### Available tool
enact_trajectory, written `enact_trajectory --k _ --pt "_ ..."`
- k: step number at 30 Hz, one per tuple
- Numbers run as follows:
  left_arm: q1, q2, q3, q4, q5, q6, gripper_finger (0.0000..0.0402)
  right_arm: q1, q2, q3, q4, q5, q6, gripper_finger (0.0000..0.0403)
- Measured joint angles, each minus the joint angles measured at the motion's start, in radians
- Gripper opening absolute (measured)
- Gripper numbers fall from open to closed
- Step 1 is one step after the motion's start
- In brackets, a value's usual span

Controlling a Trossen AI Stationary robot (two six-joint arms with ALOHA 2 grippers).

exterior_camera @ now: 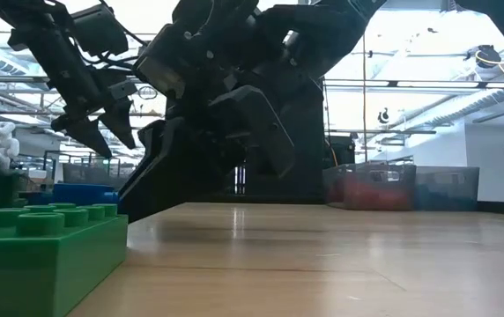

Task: Sort blocks
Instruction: Put the blue game piece into the right black bin

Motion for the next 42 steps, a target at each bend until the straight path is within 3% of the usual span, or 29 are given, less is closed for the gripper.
enact_trajectory --k 3,6,10,16,20,24,29,33,38,42 --pt "0.0 0.0 0.0 0.0 -0.002 0.017 0.0343 0.0 0.0 0.0 0.0 0.0 0.014 0.0024" --pt "0.0 0.0 0.0 0.0 -0.002 0.019 0.0343 -0.003 0.0 0.0 -0.001 0.008 0.071 0.001" --pt "0.0 0.0 0.0 0.001 -0.003 0.019 0.0343 -0.014 0.0 0.0 -0.004 0.103 0.178 0.0035" --pt "0.0 0.0 0.0 0.004 -0.006 0.025 0.0343 -0.031 -0.031 0.001 0.018 0.071 0.247 0.0068" --pt "0.0 0.0 0.0 0.004 -0.006 0.025 0.0343 -0.031 -0.061 0.038 -0.008 0.044 0.349 0.0111" --pt "0.0 0.0 0.0 0.002 -0.006 0.025 0.0343 -0.017 -0.077 0.151 -0.146 0.015 0.424 0.0171" --pt "0.0 0.0 0.0 0.006 -0.01 0.025 0.0343 0.017 -0.045 0.343 -0.383 0.094 0.386 0.0231" --pt "0.0 0.0 0.0 -0.001 -0.009 0.025 0.0343 0.041 -0.005 0.397 -0.417 0.148 0.374 0.0246" --pt "-0.003 0.0 0.0 0.0 0.005 0.036 0.0343 0.069 0.006 0.399 -0.422 0.27 0.546 0.0245" --pt "-0.005 0.0 0.0 0.0 0.01 0.042 0.0343 0.089 0.035 0.398 -0.417 0.3 0.67 0.0249"
